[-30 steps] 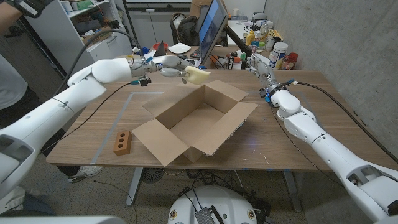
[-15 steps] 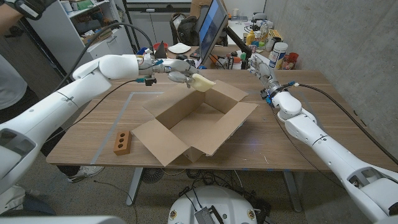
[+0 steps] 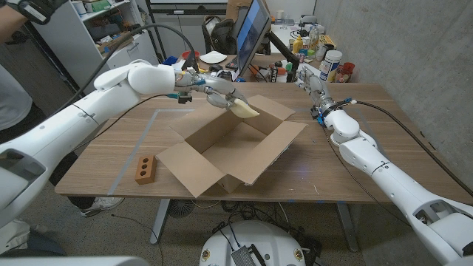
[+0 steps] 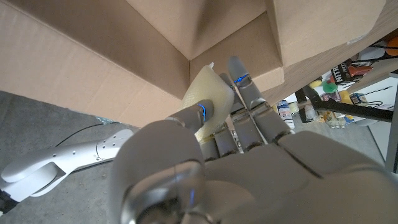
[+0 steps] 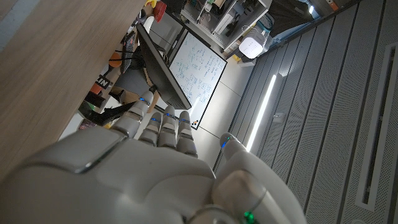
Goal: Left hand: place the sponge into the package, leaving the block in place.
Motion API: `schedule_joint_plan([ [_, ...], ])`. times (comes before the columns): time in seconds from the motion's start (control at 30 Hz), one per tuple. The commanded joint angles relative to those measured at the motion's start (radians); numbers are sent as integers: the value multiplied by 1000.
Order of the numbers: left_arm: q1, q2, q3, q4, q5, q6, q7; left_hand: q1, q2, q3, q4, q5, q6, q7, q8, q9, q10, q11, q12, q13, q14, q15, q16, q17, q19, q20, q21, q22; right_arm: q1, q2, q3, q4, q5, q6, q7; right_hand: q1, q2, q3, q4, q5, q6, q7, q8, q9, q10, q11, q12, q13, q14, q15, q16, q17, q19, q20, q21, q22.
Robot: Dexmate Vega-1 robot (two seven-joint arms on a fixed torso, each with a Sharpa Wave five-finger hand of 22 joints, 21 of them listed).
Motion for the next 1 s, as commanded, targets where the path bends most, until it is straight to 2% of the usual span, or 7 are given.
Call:
schedule_joint_plan([
  [0.03,-27,-9,39,-36,103,3,-76,9,-2,1,6,6,2,-11,-4,4,31,-28,-5,4,-8,-157,-3,4,-9,-41,6,0,5,9,-2,22,5,10,7,-2,-6,-3,-4,3,9,-2,1,5,4,0,-4,5,5,6,1,0,6,4,-3,4],
  [0.13,-34,-14,48,-29,114,7,-98,9,-1,1,7,6,2,-11,-4,4,34,-26,-5,4,-9,-157,-4,4,-12,-42,7,0,8,11,-4,25,3,7,5,-2,-6,-3,-4,3,9,-2,1,5,3,1,-5,5,5,6,1,0,5,4,-4,4],
  [0.27,-31,-16,46,-25,162,1,-74,9,-1,0,8,7,2,-12,-4,4,33,-28,-7,4,-10,-157,-5,5,-15,-43,7,0,11,13,-5,29,2,7,5,-2,-6,-3,-4,3,9,-3,1,5,4,0,-4,5,5,7,1,0,6,5,-3,4],
  [0.43,-42,-36,70,10,171,0,-97,9,-1,-1,9,7,1,-12,-5,4,33,-30,-9,4,-11,-157,-6,5,-18,-43,9,0,20,17,-10,40,1,9,12,-2,-6,-4,-4,3,9,-3,1,5,4,-1,-4,5,5,7,1,0,5,5,-4,4],
  [0.53,-45,-40,82,12,218,-9,-88,9,-1,-2,10,7,2,-13,-5,4,31,-28,-10,5,-11,-156,-6,5,-20,-43,9,0,22,20,-11,45,4,10,15,-2,-6,-4,-4,3,9,-3,1,5,4,0,-4,5,5,7,1,0,6,5,-3,4],
  [0.77,-64,-71,122,56,218,-26,-131,10,-1,-3,12,8,2,-12,-6,5,32,-27,-13,5,-11,-158,-7,5,-24,-43,13,0,28,21,-14,54,2,16,24,-2,-6,-4,-5,3,9,-3,1,5,4,-1,-4,5,5,7,1,0,5,5,-4,4],
  [1.0,-68,-87,140,81,239,-40,-124,11,0,-4,13,8,2,-12,-7,5,34,-25,-14,5,-11,-157,-7,5,-25,-43,16,0,30,22,-15,61,2,20,27,-2,-6,-4,-5,3,9,-4,1,5,4,-1,-4,5,5,7,1,0,6,5,-3,4],
])
